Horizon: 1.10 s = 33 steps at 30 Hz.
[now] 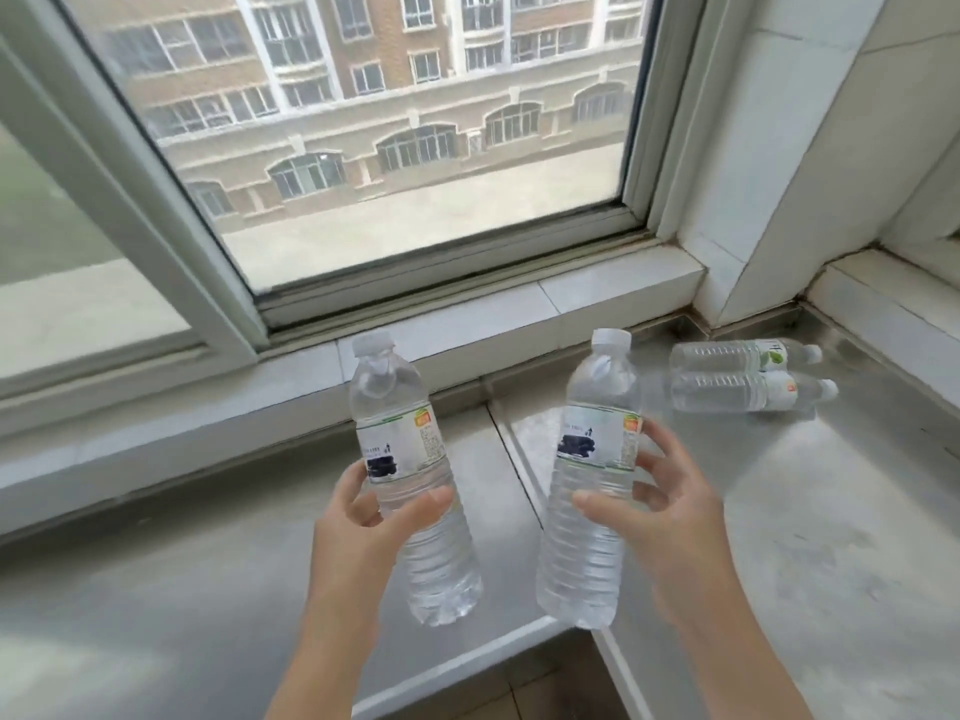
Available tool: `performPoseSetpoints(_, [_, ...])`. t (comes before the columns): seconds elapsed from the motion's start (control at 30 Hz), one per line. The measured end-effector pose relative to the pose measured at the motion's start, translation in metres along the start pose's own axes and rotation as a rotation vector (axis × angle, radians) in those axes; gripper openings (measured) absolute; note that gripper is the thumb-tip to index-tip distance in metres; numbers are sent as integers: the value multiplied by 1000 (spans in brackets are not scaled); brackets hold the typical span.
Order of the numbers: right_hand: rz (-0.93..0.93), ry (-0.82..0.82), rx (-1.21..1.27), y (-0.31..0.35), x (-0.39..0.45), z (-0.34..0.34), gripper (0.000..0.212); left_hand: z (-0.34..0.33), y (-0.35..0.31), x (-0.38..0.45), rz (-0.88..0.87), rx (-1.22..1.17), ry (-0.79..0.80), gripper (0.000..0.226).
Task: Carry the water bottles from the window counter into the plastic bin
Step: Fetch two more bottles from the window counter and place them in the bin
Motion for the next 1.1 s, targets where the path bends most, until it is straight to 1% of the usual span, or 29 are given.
performPoseSetpoints(0.1, [18, 88, -32, 2, -32, -50, 89, 61, -4, -28, -32, -36, -81, 77])
performPoseSetpoints(0.23, [52, 217, -66, 2, -87, -124, 84, 148, -5, -75, -78, -87, -202, 80])
performPoseSetpoints(0.43, [82, 466, -117, -8, -187, -238, 87, 280, 0, -167, -110, -122, -361, 71])
performPoseSetpoints(0.57, [97, 649, -132, -15, -254, -317, 85, 361, 3, -229, -152, -136, -503, 74])
performPoseSetpoints(0.7, [124, 877, -159, -17, -321, -397, 89, 431, 8, -290, -192, -161, -685, 75])
performPoseSetpoints(0.87, [124, 1172, -194, -31, -411, -495, 91, 503, 15, -371, -263, -205, -947, 61])
performPoseSetpoints(0.9, [123, 1230, -198, -35, -430, -514, 91, 516, 18, -389, -271, -207, -1011, 63])
performPoseSetpoints(1.03, [112, 1442, -213, -59, -507, -580, 88, 563, 38, -454, -263, -201, -1241, 86])
performPoseSetpoints(1.1, [100, 1564, -228, -72, -547, -610, 88, 584, 48, -484, -252, -208, -1351, 89])
Point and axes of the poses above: each hand's wrist, its own x-axis towards the middle knuckle, its own z-axis out of the back of the hand, y = z × x, the point moved 9 cm from there along x, towards the middle knuckle, and after that the axes turned 3 degrees about -z, right-handed, at the moved point
